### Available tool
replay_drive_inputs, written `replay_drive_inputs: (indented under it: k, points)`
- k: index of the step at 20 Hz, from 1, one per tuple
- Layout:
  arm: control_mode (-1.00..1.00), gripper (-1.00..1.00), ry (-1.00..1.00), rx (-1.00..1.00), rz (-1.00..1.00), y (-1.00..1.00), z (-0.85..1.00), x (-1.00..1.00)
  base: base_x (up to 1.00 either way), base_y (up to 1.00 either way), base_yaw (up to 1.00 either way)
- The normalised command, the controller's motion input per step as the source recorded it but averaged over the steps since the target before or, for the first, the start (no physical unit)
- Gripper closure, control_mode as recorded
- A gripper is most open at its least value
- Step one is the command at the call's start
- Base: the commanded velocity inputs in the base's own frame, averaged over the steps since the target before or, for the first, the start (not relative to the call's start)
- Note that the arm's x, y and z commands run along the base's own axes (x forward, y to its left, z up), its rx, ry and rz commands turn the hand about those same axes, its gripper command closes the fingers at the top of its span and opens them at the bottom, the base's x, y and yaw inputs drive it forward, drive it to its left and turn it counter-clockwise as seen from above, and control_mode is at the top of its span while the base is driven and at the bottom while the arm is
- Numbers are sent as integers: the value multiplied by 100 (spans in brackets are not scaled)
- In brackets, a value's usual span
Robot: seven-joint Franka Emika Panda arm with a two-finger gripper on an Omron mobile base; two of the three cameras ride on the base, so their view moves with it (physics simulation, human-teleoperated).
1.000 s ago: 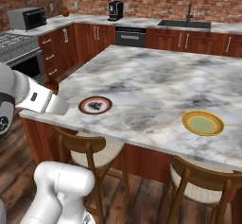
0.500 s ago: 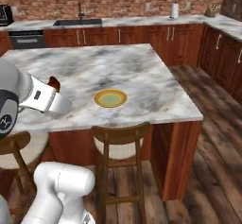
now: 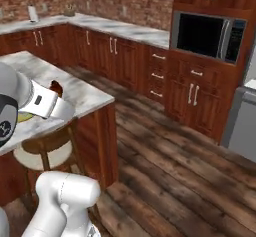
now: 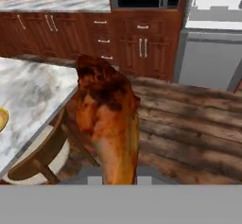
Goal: Transport the chicken drumstick and sweet potato to the fridge. Place the chicken drumstick on the rack containing meat and place the sweet potato on the rack containing the vegetable, ensuring meats and vegetables are on different racks.
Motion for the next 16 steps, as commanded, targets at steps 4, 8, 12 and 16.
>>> replay_drive_inputs:
  k: [4,8,12,16]
  points:
    - [100,100,0,0,0,0,0,0,0,-4,-100]
    - [100,100,0,0,0,0,0,0,11,17,-95]
    - [100,100,0,0,0,0,0,0,34,9,-57]
    - [100,100,0,0,0,0,0,0,83,8,-31]
